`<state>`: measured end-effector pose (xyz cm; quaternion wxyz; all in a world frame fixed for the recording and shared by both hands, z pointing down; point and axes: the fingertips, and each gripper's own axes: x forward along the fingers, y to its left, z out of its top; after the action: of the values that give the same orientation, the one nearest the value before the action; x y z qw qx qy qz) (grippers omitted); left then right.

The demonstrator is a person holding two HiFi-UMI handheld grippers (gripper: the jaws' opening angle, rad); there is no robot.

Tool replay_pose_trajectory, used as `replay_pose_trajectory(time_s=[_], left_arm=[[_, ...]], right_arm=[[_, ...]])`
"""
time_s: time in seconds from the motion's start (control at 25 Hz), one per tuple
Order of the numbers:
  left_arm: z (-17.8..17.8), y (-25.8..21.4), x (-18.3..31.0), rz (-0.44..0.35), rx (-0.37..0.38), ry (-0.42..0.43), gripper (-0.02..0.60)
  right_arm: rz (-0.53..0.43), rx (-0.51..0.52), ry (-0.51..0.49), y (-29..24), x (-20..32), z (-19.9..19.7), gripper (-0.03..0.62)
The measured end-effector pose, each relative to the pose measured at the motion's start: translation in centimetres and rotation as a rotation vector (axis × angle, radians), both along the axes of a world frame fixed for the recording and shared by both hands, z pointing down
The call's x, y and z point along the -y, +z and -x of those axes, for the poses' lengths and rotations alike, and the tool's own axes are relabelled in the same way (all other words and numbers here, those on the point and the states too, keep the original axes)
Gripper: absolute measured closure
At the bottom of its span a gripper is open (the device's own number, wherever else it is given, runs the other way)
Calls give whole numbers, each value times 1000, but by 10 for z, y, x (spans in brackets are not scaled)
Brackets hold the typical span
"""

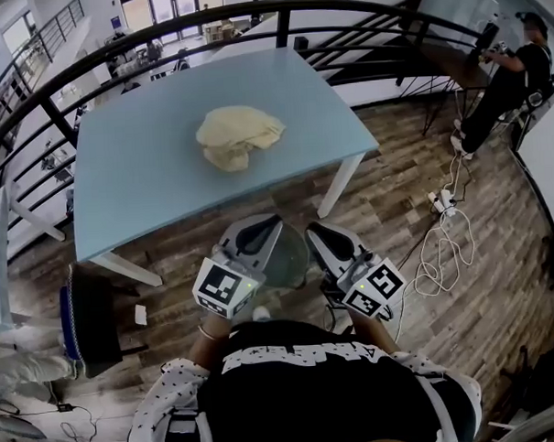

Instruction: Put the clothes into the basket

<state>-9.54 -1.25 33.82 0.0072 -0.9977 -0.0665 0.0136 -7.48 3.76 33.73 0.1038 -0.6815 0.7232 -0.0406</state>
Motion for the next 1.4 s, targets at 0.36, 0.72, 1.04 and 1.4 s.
replay_pose_trajectory(time_s=[0.36,0.72,1.04,1.4], left_arm=[[-18,4,23,-13,-1,31,563],[-28,11,58,-13,7,40,563],[-28,14,77,5,-10,47,563],[-27,27,77,21,-3,36,563]], right_arm=[[19,0,32,5,26,-18,559],[14,-5,33,6,61,-26,559],[40,-19,45,10,76,-23,559],[64,-19,26,18,79,-23,559]])
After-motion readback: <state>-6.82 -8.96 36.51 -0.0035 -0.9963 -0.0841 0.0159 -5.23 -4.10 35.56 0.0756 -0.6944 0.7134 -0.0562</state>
